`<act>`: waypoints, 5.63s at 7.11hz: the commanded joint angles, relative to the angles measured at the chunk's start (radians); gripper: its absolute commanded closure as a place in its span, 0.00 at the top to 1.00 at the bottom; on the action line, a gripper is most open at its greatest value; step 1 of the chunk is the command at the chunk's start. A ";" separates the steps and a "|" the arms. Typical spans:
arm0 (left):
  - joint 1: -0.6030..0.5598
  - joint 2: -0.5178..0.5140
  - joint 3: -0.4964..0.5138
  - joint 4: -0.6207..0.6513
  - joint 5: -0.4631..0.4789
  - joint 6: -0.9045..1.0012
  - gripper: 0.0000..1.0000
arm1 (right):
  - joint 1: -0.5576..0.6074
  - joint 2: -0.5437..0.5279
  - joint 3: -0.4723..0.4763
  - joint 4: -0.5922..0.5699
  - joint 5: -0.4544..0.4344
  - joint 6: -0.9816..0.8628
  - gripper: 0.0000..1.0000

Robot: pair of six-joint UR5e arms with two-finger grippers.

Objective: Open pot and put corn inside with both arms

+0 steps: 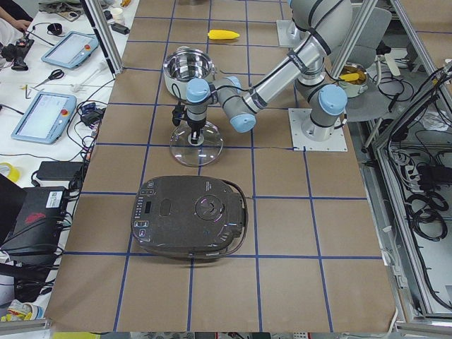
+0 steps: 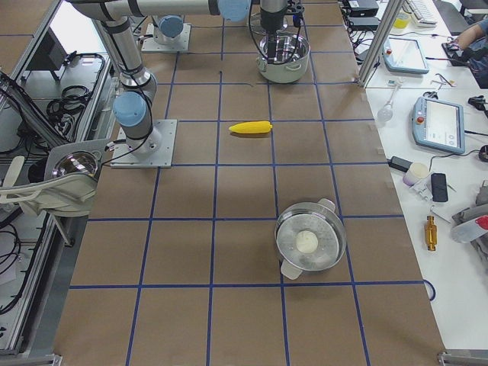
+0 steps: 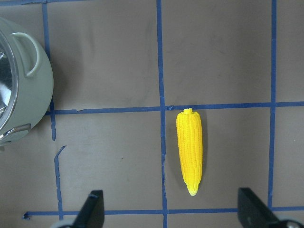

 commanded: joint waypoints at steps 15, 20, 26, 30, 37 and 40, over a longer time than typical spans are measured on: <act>-0.515 0.408 0.312 -0.587 0.056 -0.545 0.90 | -0.032 0.036 0.432 -0.329 -0.114 -0.176 1.00; -0.535 0.412 0.254 -0.561 0.100 -0.553 0.97 | -0.124 0.156 0.719 -0.863 -0.060 -0.198 1.00; -0.509 0.330 0.430 -0.679 0.083 -0.565 1.00 | -0.094 0.192 0.736 -0.925 -0.059 -0.199 0.00; -0.478 0.288 0.518 -0.771 0.077 -0.553 1.00 | 0.033 0.181 0.491 -0.762 -0.079 -0.091 0.00; -0.454 0.310 0.473 -0.761 0.071 -0.552 1.00 | 0.463 0.468 -0.155 -0.472 0.055 0.486 0.00; -0.452 0.310 0.476 -0.761 0.069 -0.547 1.00 | 0.511 0.560 -0.163 -0.528 0.083 0.466 0.00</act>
